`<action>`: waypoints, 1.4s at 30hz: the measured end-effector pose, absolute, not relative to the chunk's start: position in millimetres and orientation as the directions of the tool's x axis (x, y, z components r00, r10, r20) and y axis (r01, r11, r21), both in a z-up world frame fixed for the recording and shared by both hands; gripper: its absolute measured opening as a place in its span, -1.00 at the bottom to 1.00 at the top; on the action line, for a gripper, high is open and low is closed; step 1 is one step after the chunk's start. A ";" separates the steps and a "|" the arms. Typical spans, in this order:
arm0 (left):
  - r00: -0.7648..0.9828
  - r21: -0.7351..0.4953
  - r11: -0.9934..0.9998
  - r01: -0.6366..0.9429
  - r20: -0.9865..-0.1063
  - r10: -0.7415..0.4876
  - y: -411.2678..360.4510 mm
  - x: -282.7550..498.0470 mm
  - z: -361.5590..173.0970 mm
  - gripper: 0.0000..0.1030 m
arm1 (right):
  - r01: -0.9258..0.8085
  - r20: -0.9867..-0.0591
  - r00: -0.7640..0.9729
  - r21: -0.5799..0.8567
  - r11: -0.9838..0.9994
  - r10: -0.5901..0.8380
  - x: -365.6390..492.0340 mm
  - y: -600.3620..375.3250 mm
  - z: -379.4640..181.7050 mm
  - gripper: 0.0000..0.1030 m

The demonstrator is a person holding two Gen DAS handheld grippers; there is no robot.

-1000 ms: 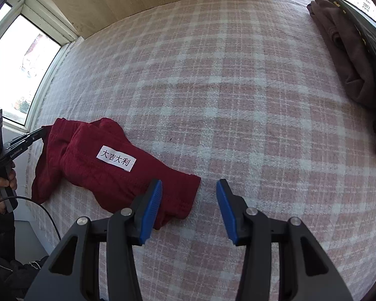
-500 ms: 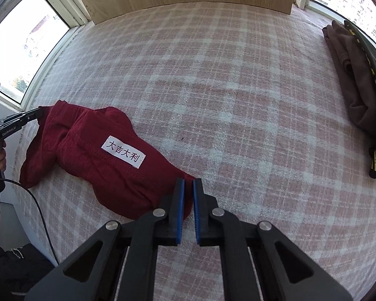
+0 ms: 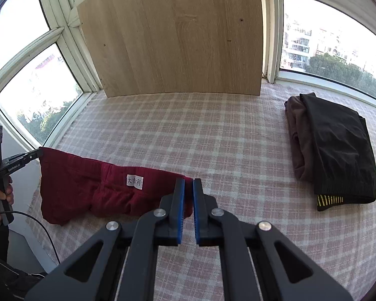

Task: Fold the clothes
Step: 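Lift the red shorts with both grippers, stretching the waistband between them, then lay the red shorts flat on the blanket and open both grippers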

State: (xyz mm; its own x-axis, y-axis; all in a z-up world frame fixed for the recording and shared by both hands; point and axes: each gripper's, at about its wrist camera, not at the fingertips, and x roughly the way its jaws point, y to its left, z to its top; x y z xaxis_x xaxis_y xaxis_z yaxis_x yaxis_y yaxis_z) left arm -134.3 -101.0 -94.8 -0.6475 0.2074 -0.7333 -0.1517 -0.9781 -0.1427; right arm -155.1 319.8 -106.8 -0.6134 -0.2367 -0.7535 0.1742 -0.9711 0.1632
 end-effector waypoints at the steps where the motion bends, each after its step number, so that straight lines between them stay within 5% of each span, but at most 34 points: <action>1: -0.681 -0.137 -0.977 -0.163 -0.701 0.212 -101.5 -132.2 -79.2 -0.89 | 0.185 -0.731 -0.640 0.155 -0.971 -0.238 -154.1 320.6 -95.1 -0.88; 11: -0.865 -0.083 -0.975 -0.207 -0.451 0.222 -106.3 -97.6 20.7 -0.89 | 0.202 -0.519 -0.838 -0.006 -0.979 -0.170 -93.4 315.7 17.4 -0.88; 21: -0.848 -0.098 -0.968 -0.230 -0.467 0.249 -95.5 -47.5 38.8 -0.89 | 0.151 -0.498 -0.858 -0.016 -0.988 -0.123 -31.9 333.4 41.5 -0.88; 26: -0.795 -0.090 -0.967 -0.239 -0.554 0.248 -76.9 -100.6 -4.3 -0.89 | 0.138 -0.599 -0.791 0.026 -0.990 -0.126 -90.6 346.2 -14.5 -0.88; 36: -0.570 -0.027 -0.987 -0.161 -0.813 0.115 -48.9 -269.3 -200.9 -0.89 | 0.121 -0.835 -0.543 0.024 -0.992 -0.087 -260.9 347.2 -193.2 -0.87; 42: -0.533 -0.018 -0.984 -0.180 -0.839 0.113 -52.9 -280.1 -216.2 -0.78 | 0.122 -0.882 -0.467 -0.001 -0.993 -0.057 -296.9 354.4 -236.7 -0.80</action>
State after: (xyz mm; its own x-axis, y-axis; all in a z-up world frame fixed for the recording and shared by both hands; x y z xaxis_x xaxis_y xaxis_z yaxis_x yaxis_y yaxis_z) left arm -280.1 -52.9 -216.2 -0.5331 0.1128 -0.8385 -0.1798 -0.9835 -0.0181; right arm -296.9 354.4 -236.7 -0.4670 -0.0566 -0.8824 0.1218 -0.9925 -0.0008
